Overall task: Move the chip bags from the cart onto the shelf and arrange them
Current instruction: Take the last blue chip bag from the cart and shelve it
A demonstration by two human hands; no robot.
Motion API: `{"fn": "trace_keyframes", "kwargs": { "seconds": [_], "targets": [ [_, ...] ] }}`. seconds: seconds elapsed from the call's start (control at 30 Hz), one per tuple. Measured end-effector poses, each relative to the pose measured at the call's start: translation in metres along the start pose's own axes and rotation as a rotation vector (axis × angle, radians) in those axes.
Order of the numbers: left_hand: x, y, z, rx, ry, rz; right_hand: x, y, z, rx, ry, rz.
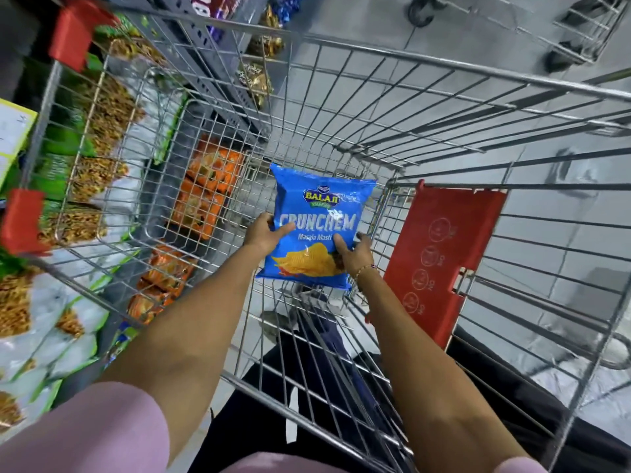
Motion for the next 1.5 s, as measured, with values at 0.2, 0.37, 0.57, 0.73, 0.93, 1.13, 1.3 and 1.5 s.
{"fn": "trace_keyframes", "kwargs": {
  "seconds": [0.2, 0.37, 0.57, 0.73, 0.93, 1.13, 1.3, 1.5],
  "targets": [
    [-0.005, -0.017, -0.014, -0.047, 0.01, -0.095, -0.018, -0.007, -0.008, -0.049, -0.057, -0.037],
    [0.025, -0.073, -0.058, -0.034, 0.107, -0.12, -0.052, 0.006, -0.043, -0.105, -0.166, 0.015],
    [0.066, -0.17, -0.159, 0.16, 0.34, -0.147, -0.142, 0.025, -0.13, -0.241, -0.431, -0.007],
    [0.069, -0.26, -0.272, 0.429, 0.516, -0.194, -0.228, 0.054, -0.254, -0.384, -0.717, -0.002],
    [0.051, -0.351, -0.449, 0.906, 0.671, -0.182, -0.304, 0.09, -0.427, -0.53, -1.059, 0.037],
    [0.021, -0.419, -0.605, 1.366, 0.697, -0.182, -0.338, 0.132, -0.581, -0.758, -1.218, 0.055],
    [0.012, -0.468, -0.689, 1.574, 0.638, -0.192, -0.376, 0.172, -0.664, -0.977, -1.238, 0.142],
    [0.015, -0.537, -0.709, 1.571, 0.655, -0.226, -0.446, 0.227, -0.703, -0.915, -1.331, 0.068]
  ]
}}
Point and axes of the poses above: each hand's wrist, its own z-axis towards the middle knuckle, its own y-axis out of the palm, x = y × z, the point moved 6 cm from there along z, towards the middle knuckle, and after that the axes turned 11 degrees about z, right-handed, at the moved point
